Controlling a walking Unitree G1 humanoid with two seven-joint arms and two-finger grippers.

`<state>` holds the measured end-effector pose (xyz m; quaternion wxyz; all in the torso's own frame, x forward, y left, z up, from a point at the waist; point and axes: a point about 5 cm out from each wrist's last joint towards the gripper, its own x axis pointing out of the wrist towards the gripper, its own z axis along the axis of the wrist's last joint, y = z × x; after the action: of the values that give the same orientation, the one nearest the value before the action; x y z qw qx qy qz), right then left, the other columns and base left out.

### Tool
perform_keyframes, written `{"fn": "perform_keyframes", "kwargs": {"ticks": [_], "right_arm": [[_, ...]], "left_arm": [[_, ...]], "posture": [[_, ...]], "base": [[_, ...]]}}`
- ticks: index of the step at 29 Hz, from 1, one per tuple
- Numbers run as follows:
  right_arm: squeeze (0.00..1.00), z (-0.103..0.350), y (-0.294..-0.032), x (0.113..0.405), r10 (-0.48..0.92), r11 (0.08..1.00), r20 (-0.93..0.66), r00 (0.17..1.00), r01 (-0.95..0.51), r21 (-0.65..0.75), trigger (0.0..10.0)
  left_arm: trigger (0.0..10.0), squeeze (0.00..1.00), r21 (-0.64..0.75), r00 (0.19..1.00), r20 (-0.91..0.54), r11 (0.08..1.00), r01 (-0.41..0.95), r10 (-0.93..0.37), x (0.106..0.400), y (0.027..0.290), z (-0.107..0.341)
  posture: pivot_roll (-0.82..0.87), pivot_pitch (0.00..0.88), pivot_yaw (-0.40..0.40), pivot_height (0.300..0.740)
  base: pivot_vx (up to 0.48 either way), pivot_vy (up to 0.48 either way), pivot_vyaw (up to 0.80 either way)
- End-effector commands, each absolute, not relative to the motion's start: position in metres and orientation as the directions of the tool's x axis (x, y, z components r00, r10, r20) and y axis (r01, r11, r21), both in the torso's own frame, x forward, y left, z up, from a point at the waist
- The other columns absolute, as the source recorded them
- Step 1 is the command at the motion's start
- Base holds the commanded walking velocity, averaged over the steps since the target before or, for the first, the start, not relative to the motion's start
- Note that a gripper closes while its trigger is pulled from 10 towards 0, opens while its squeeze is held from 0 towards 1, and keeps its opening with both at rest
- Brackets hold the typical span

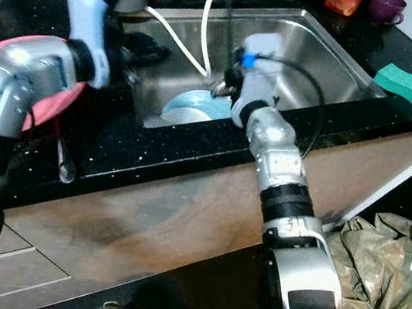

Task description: Kitchen organization

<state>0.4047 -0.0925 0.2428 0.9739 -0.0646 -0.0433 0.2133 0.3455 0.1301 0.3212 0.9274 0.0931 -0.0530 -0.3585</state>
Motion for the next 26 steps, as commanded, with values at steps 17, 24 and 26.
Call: {"fn": "perform_keyframes", "kwargs": {"ticks": [17,24,26], "right_arm": [[1.0,0.227,-0.093,0.413,0.418,0.877,-0.038,0.907,-0.415,-0.241,10.0],[0.0,0.256,-0.107,0.417,0.318,0.944,0.145,0.937,-0.299,-0.138,10.0],[0.0,0.264,-0.11,0.417,0.29,0.956,0.202,0.936,-0.275,-0.098,10.0]], "left_arm": [[10.0,0.0,0.383,0.785,-0.184,0.693,0.611,-0.591,0.346,0.148,0.301],[10.0,0.0,0.317,0.828,-0.038,0.779,0.541,-0.559,0.351,0.155,0.323],[10.0,0.0,0.291,0.837,0.004,0.802,0.522,-0.547,0.352,0.156,0.328]], "posture": [[0.04,0.165,-0.023,0.74],[0.05,0.163,-0.023,0.74],[0.05,0.163,-0.022,0.74]], "base": [[0.0,0.0,0.0],[0.0,0.0,0.0],[0.0,0.0,0.0]]}}
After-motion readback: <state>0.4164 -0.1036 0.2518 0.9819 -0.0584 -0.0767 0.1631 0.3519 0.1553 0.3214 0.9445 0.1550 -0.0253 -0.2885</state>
